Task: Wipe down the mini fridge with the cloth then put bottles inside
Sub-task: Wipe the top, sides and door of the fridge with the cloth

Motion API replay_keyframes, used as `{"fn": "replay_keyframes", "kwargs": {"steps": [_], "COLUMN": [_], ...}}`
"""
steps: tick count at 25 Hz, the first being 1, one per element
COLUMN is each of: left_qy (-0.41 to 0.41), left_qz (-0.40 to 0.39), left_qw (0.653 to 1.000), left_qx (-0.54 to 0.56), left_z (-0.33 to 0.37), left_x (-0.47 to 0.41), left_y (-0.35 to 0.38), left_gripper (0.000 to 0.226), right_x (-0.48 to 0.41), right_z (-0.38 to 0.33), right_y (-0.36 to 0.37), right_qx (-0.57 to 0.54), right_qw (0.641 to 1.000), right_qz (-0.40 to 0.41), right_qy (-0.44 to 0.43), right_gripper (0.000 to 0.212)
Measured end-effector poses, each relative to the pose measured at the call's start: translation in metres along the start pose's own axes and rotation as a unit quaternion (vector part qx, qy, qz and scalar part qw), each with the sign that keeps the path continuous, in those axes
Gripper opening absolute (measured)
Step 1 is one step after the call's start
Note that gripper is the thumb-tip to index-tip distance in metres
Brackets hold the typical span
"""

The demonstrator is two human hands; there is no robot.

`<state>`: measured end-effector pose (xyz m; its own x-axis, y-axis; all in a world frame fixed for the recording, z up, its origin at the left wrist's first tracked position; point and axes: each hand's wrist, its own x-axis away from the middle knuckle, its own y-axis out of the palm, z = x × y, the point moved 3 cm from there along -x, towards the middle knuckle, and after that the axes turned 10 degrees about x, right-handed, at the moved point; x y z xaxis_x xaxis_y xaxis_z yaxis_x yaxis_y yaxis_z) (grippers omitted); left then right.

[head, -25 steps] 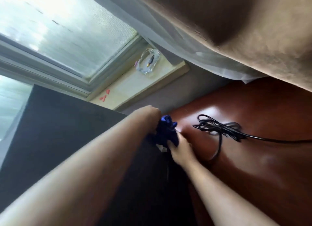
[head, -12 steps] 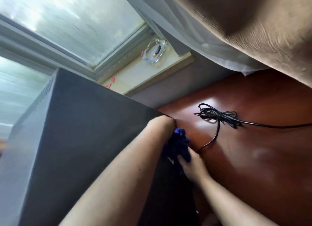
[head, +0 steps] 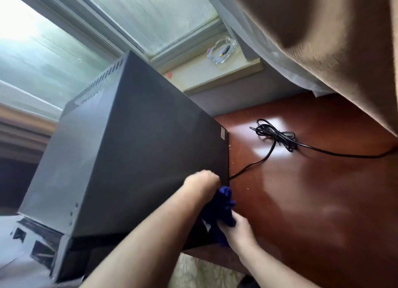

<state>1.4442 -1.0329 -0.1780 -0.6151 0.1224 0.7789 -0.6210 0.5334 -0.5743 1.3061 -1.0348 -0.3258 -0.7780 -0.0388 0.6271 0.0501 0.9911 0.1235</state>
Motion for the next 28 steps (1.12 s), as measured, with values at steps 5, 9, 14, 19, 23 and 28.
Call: {"fn": "replay_keyframes", "kwargs": {"steps": [5,9,14,19,23,28], "left_qy": [-0.03,-0.043,-0.057,-0.067,-0.035,0.029], "left_qz": [0.114,0.23,0.253,0.185,0.141,0.109], "left_qw": [0.993,0.97,0.959,0.973,0.979,0.985], "left_qx": [-0.016,-0.071,-0.117,-0.119,-0.142,-0.133], "left_z": [-0.051,-0.094,-0.102,-0.084,-0.055,-0.029], "left_x": [0.066,0.122,0.087,-0.024,-0.094,-0.112], "left_y": [-0.147,-0.249,-0.285,-0.254,-0.189,-0.08], "left_gripper": [0.036,0.031,0.031,0.037,0.033,0.033], "right_x": [-0.015,-0.021,-0.067,-0.147,-0.173,-0.143], "right_z": [-0.165,-0.302,-0.34,-0.27,-0.191,-0.084], "right_y": [-0.018,-0.026,-0.038,-0.043,-0.036,-0.02], "right_qx": [0.01,0.028,0.04,-0.004,-0.066,-0.01], "right_qw": [0.985,0.953,0.95,0.967,0.972,0.987], "right_qz": [0.013,0.056,0.064,0.123,0.142,0.135], "right_qy": [-0.174,-0.297,-0.303,-0.221,-0.172,-0.091], "right_gripper": [0.017,0.026,0.036,0.036,0.028,0.04]}}
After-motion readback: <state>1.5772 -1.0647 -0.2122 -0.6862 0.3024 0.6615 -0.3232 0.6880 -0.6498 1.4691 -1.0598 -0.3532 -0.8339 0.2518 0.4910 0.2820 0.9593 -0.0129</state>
